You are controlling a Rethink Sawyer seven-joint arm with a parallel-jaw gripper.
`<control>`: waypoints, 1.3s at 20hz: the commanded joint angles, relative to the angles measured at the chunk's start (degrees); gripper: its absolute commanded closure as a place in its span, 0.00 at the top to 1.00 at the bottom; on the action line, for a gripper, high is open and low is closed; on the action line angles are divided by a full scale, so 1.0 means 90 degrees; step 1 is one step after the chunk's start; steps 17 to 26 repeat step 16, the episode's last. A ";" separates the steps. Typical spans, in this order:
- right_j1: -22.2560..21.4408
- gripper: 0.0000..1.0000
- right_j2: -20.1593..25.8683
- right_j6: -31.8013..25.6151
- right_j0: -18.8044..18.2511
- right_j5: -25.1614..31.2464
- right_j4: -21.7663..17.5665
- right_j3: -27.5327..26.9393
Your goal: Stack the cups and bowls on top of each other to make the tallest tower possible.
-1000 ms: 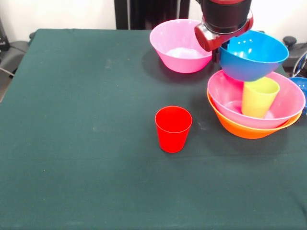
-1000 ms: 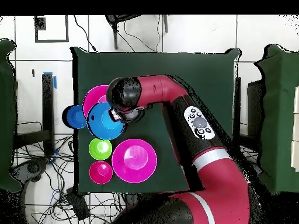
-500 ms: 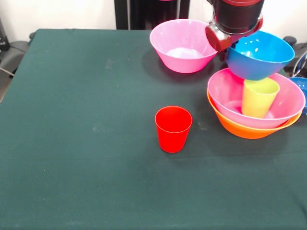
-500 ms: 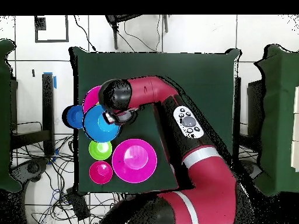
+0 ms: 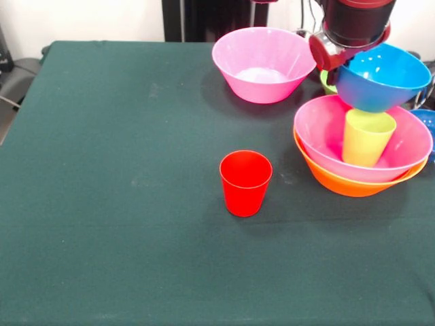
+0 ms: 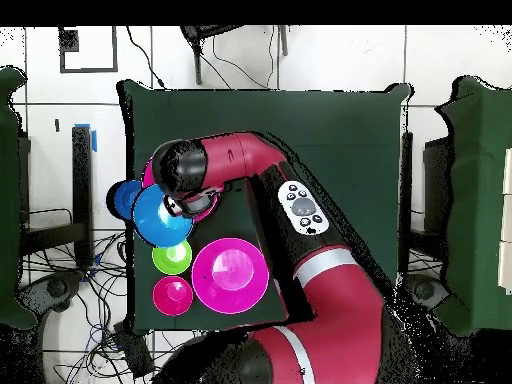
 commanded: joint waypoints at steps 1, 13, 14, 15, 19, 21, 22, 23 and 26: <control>0.0253 0.00 -0.0367 0.0964 0.0149 -0.0589 0.0037 -0.0324; 0.0280 0.00 -0.0418 0.0930 0.0157 -0.0734 -0.0047 -0.0319; 0.0283 0.00 -0.0424 0.0936 0.0164 -0.0751 -0.0049 -0.0319; 0.0279 0.00 -0.0427 0.0940 0.0168 -0.0760 -0.0043 -0.0322; 0.0273 0.00 -0.0431 0.0940 0.0176 -0.0741 -0.0035 -0.0335; 0.0273 0.00 -0.0431 0.0940 0.0176 -0.0741 -0.0035 -0.0335; 0.0273 0.00 -0.0431 0.0940 0.0176 -0.0741 -0.0035 -0.0335; 0.0273 0.00 -0.0431 0.0940 0.0176 -0.0741 -0.0035 -0.0335; 0.0273 0.00 -0.0431 0.0940 0.0176 -0.0741 -0.0035 -0.0335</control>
